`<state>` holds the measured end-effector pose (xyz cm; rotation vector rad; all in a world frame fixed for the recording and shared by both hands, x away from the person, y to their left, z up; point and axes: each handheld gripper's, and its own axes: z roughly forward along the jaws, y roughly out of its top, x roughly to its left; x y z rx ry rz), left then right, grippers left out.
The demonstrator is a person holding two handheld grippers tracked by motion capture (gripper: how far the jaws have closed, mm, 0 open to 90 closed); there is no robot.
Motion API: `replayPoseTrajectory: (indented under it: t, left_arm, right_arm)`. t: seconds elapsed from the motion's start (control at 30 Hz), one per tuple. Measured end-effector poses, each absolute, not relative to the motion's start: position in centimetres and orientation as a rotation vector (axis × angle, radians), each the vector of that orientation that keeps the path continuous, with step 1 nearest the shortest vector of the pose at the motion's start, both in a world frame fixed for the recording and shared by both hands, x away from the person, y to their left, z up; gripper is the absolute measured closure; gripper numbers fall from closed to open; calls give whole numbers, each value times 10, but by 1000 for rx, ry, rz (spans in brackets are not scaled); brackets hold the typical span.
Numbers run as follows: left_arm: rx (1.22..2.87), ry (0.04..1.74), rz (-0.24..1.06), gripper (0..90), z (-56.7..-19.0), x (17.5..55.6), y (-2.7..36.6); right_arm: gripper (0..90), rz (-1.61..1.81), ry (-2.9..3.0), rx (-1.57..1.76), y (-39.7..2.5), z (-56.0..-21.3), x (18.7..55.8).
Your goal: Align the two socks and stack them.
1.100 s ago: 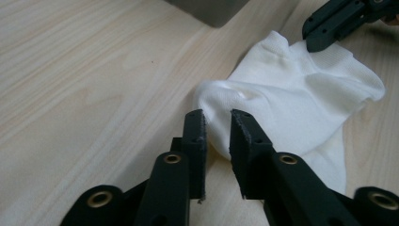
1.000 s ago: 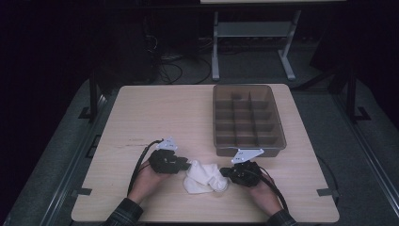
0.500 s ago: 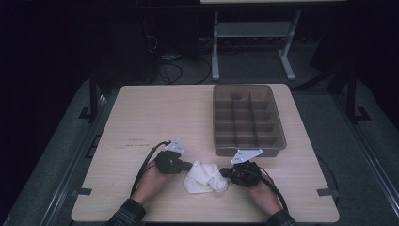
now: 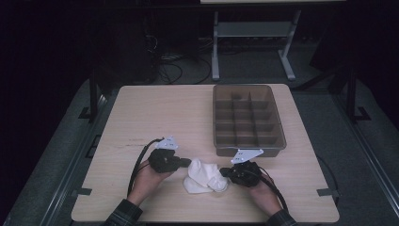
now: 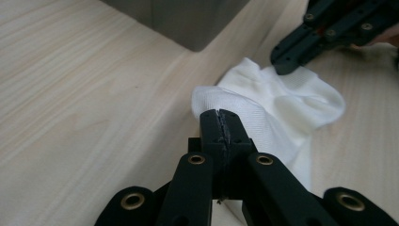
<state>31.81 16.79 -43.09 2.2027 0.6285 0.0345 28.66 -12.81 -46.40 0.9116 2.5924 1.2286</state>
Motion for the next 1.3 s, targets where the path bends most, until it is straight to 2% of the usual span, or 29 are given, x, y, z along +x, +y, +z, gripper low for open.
replayPoseTrajectory:
  t: [0.47, 0.8, 0.93, 0.97, 1.07, 1.13, 1.3]
  left_arm:
    - [2157, 673, -72, 900, -428, 285, 183]
    - [2239, 704, -107, 900, -448, 280, 182]
    - [2257, 701, -90, 890, -451, 281, 182]
    - [2262, 700, -71, 863, -449, 280, 183]
    - [2233, 692, -6, 807, -437, 278, 186]
    - [2215, 675, 21, 803, -429, 277, 187]
    - [2201, 624, 47, 898, -420, 281, 176]
  right_arm:
    - [872, 1285, 2562, 917, -135, -453, 288]
    - [870, 1227, 2622, 904, -130, -461, 299]
    - [837, 1205, 2628, 904, -128, -465, 300]
    - [783, 1211, 2615, 911, -129, -464, 300]
    - [756, 1253, 2570, 920, -133, -458, 299]
    - [764, 1292, 2541, 921, -136, -452, 296]
    - [845, 1337, 2546, 905, -139, -444, 285]
